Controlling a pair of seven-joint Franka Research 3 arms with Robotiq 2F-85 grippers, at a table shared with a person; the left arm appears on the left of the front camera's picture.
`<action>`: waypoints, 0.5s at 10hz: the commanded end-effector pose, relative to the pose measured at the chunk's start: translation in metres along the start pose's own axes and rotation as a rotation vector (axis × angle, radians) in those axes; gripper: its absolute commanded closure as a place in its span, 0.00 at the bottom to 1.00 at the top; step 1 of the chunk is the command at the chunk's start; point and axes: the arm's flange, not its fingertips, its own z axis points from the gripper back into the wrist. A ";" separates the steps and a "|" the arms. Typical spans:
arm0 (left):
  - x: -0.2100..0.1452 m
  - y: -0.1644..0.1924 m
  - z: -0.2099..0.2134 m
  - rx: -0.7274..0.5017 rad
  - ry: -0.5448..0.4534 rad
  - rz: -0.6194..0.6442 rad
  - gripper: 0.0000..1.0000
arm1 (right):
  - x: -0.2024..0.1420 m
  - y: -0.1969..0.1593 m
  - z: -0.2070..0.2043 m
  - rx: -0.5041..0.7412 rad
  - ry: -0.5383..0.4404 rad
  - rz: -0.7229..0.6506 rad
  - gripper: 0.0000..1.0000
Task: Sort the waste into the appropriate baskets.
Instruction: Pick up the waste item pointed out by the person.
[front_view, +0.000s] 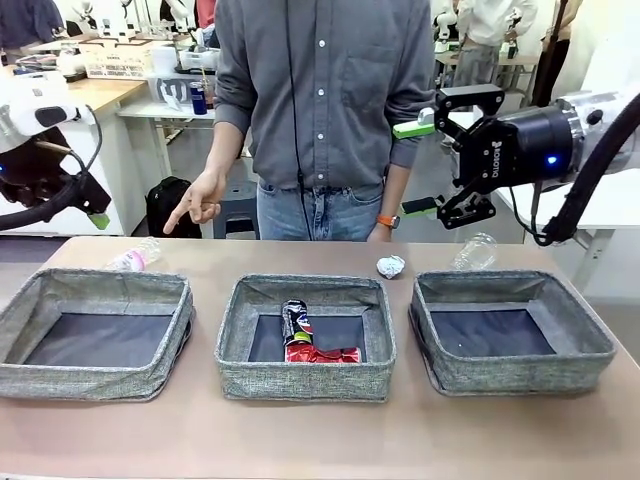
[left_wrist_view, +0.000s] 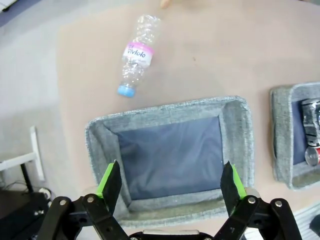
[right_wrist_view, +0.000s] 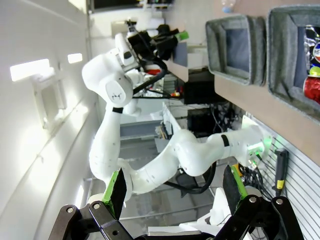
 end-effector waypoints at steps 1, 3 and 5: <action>0.048 0.022 -0.028 -0.006 0.068 -0.085 0.00 | 0.001 0.003 -0.001 0.024 -0.004 0.004 0.00; 0.091 0.037 -0.066 0.031 0.067 -0.151 0.00 | 0.001 0.003 -0.001 0.024 -0.004 0.004 0.00; 0.116 0.046 -0.102 0.051 0.124 -0.180 0.00 | 0.001 0.003 -0.001 0.024 -0.004 0.004 0.00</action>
